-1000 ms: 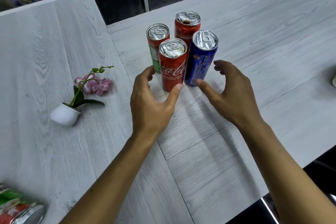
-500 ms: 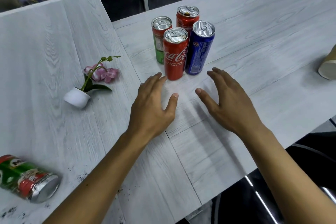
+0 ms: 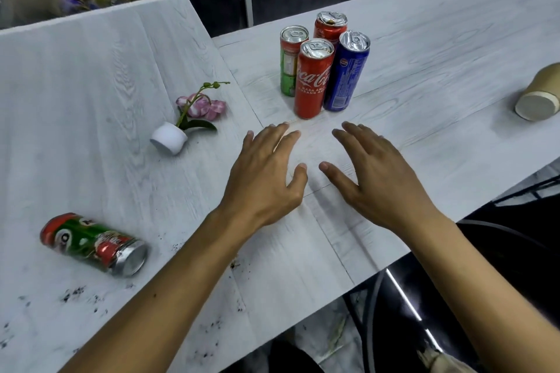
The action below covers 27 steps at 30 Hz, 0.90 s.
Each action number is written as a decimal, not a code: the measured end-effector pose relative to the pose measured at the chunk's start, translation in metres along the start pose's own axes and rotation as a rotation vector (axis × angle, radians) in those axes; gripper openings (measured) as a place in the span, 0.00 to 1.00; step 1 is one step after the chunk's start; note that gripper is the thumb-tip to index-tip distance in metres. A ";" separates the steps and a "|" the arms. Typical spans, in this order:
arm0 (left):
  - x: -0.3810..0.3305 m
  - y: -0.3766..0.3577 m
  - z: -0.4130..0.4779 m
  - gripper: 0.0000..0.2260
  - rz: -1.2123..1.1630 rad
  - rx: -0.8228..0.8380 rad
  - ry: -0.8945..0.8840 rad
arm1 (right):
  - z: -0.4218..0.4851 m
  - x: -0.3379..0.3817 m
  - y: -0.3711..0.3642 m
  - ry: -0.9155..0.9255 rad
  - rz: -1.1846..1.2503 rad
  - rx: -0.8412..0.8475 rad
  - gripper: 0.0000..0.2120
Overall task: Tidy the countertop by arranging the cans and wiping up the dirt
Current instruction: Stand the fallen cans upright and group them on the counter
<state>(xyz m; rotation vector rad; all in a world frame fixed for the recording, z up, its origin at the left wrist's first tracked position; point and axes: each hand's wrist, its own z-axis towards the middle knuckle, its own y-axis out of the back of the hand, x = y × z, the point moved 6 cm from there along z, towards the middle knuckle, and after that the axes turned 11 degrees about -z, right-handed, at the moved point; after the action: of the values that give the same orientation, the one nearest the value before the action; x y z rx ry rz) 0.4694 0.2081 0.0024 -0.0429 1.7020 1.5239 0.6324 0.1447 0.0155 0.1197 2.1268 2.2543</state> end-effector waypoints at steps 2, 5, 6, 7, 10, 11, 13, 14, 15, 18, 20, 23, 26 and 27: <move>0.004 0.008 -0.014 0.29 0.001 0.004 -0.002 | -0.009 0.014 0.003 0.004 0.005 0.004 0.33; 0.011 0.020 -0.036 0.30 0.001 0.015 0.011 | -0.020 0.036 0.006 0.013 0.021 0.000 0.33; 0.014 0.024 -0.044 0.30 0.005 0.016 0.015 | -0.024 0.045 0.007 0.018 0.026 -0.005 0.33; 0.017 0.029 -0.053 0.30 0.006 0.015 0.017 | -0.028 0.054 0.008 0.023 0.031 -0.012 0.33; 0.030 0.044 -0.082 0.30 -0.010 0.000 0.022 | -0.040 0.082 0.009 0.040 0.047 -0.016 0.32; 0.036 0.050 -0.093 0.29 -0.012 -0.008 0.026 | -0.044 0.093 0.010 0.051 0.053 -0.018 0.32; 0.049 0.064 -0.114 0.28 -0.010 -0.028 0.035 | -0.052 0.116 0.010 0.073 0.065 -0.020 0.32; 0.055 0.071 -0.124 0.27 -0.007 -0.043 0.039 | -0.055 0.128 0.011 0.082 0.072 -0.020 0.32; 0.061 0.077 -0.133 0.27 -0.006 -0.057 0.043 | -0.058 0.138 0.011 0.090 0.080 -0.018 0.32; 0.082 0.099 -0.163 0.26 0.004 -0.094 0.074 | -0.064 0.174 0.012 0.126 0.095 -0.016 0.31; 0.095 0.112 -0.180 0.26 -0.009 -0.116 0.105 | -0.066 0.197 0.011 0.151 0.101 -0.014 0.31; 0.115 0.134 -0.207 0.26 -0.024 -0.173 0.138 | -0.065 0.232 0.011 0.197 0.116 -0.013 0.30; 0.132 0.150 -0.229 0.27 -0.032 -0.209 0.173 | -0.063 0.261 0.011 0.225 0.118 -0.013 0.30; 0.139 0.155 -0.236 0.27 -0.038 -0.223 0.186 | -0.061 0.270 0.011 0.236 0.115 -0.014 0.30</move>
<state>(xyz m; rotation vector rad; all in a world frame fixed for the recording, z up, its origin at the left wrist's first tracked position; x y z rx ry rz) 0.1684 0.1182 0.0277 -0.3403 1.6546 1.7183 0.3584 0.1056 0.0307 -0.0266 2.2698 2.4588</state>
